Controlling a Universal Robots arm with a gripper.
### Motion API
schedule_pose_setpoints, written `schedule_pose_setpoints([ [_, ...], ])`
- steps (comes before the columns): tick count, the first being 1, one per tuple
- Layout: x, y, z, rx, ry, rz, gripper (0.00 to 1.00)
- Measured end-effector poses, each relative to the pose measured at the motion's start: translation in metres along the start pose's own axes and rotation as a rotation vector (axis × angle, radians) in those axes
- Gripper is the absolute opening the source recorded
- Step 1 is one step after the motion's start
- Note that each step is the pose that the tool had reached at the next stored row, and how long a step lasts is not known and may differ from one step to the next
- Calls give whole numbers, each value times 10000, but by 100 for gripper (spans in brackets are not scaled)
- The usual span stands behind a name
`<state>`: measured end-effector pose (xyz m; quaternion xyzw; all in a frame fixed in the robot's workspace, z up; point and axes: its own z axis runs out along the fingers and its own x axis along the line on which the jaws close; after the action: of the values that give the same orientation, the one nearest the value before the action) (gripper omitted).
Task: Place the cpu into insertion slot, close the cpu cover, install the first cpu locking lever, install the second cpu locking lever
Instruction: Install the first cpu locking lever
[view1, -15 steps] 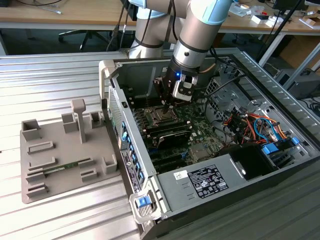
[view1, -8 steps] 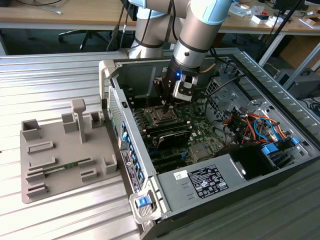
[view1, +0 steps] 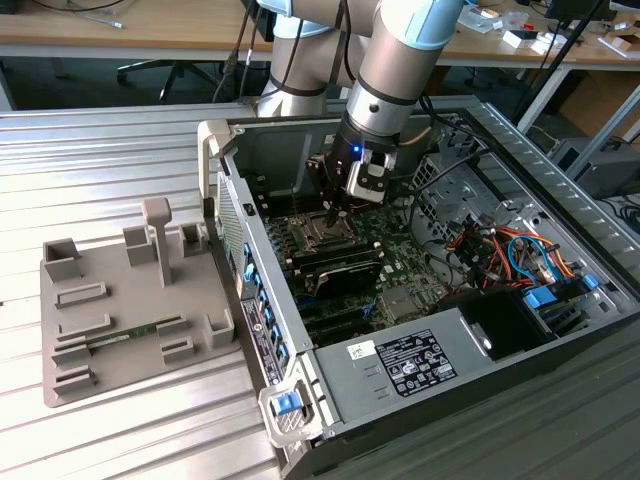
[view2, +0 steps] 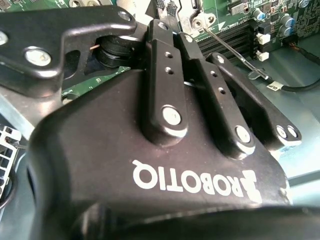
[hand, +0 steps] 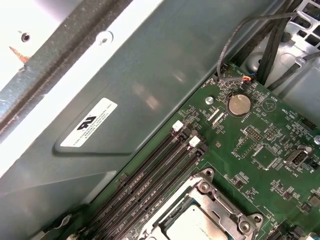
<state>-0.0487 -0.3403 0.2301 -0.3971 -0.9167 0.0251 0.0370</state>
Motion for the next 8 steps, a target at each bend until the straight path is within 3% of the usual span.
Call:
schedule_pose_setpoints([
  [8,0,0,0,4,-6,-84,10],
])
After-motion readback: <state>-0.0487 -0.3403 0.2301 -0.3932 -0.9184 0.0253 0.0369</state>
